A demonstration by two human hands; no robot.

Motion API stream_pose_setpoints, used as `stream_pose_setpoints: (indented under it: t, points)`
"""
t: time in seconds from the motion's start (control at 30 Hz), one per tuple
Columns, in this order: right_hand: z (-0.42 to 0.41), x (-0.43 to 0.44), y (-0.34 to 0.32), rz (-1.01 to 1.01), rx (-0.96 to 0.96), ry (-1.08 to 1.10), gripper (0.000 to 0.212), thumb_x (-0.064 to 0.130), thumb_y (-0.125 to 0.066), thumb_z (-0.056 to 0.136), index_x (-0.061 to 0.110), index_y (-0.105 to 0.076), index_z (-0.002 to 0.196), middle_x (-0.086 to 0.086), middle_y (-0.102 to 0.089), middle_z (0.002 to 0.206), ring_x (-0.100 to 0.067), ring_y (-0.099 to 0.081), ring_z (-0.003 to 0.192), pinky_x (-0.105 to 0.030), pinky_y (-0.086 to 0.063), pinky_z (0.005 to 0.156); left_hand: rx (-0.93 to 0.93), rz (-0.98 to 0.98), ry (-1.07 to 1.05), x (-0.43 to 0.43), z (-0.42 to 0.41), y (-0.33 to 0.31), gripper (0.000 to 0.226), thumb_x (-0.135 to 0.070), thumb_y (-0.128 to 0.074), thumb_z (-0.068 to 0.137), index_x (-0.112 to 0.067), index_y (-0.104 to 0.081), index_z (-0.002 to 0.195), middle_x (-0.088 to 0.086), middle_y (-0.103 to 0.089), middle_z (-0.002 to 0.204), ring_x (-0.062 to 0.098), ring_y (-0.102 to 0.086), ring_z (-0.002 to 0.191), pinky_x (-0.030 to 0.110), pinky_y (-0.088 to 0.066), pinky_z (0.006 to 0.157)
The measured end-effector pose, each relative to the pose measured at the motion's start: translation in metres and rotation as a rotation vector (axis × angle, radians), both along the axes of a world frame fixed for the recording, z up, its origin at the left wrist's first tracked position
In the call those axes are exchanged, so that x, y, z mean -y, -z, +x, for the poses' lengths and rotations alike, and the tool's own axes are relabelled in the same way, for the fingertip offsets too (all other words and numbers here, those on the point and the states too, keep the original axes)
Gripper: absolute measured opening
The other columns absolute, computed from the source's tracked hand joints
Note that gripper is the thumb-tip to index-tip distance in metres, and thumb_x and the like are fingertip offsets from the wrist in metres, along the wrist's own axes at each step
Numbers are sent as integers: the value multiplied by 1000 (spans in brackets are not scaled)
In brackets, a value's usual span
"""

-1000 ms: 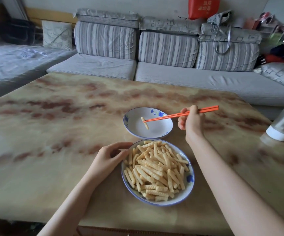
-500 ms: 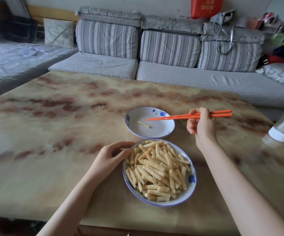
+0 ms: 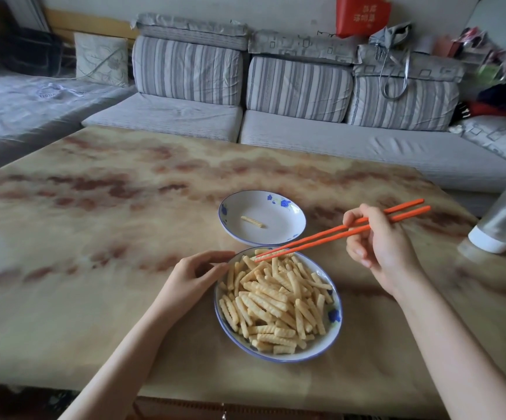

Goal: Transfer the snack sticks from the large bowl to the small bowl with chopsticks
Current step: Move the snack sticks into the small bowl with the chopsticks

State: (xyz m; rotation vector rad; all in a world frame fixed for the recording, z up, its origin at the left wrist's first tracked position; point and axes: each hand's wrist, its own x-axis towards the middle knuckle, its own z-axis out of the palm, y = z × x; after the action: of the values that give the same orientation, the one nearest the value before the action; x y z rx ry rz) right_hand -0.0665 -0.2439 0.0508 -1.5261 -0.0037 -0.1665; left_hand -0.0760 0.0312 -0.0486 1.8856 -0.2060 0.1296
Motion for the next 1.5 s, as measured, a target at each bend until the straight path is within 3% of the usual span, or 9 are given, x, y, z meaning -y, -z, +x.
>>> stream_pose_setpoints:
  t: [0.37,0.6,0.83,0.93,1.03,1.13,1.2,1.27,1.5]
  points:
    - [4,-13,10,-25,-33,-31,37,21,-33,100,5,-51,72,-4,-36,37,-14,-27,29,-18,-21,33,-3,-3,2,1,0,-1,22,-12,-62,92,-24,-72,107,-16,-74,97,2,-68,93,17,-51,86]
    - [7,-8,13,139,-70,39,36,21,-32,100,6,-48,70,-1,-32,35,-12,-24,29,-18,-19,33,-28,-9,4,-2,5,-1,22,-15,-60,93,-25,-73,108,-18,-73,102,-2,-66,97,15,-48,89]
    - [17,-1,13,290,-99,108,35,21,-33,99,8,-47,69,0,-32,36,-12,-24,29,-20,-20,34,-83,-109,-109,2,20,-5,23,-8,-49,98,-18,-69,105,-5,-75,88,4,-65,65,19,-53,64]
    - [24,1,11,366,-72,156,34,18,-34,98,8,-47,68,-1,-38,43,-12,-25,29,-20,-21,33,-47,-131,-239,5,43,-11,22,-5,-50,96,-13,-64,111,1,-71,98,4,-66,69,14,-50,55]
    - [31,5,11,442,-36,209,31,16,-35,98,8,-46,70,1,-47,54,-11,-28,31,-18,-21,33,-94,-143,-340,11,66,-13,31,-11,-54,95,-12,-57,126,4,-64,117,13,-66,82,20,-53,63]
    - [37,8,12,494,-13,275,31,14,-34,98,9,-45,69,2,-52,58,-10,-31,31,-18,-21,33,-139,-109,-350,20,84,-10,43,-16,-57,94,-11,-49,136,0,-58,122,14,-64,85,10,-46,58]
    - [41,9,14,474,-8,325,32,14,-33,98,9,-44,68,3,-50,50,-10,-31,30,-18,-20,34,-120,-46,-351,24,91,-9,41,-17,-57,93,-13,-53,134,-1,-61,119,12,-62,85,10,-49,65]
    - [48,7,17,405,-15,362,33,14,-33,97,10,-44,67,5,-47,41,-10,-32,29,-18,-21,34,-95,-19,-363,26,96,-4,38,-19,-58,91,-16,-58,129,4,-67,118,17,-64,92,22,-51,77]
    - [70,-5,34,184,-28,361,32,17,-33,95,9,-49,69,-2,-42,36,-16,-32,27,-16,-24,33,-36,72,-361,26,93,4,35,-23,-56,93,-22,-60,128,1,-70,110,16,-64,92,26,-43,77]
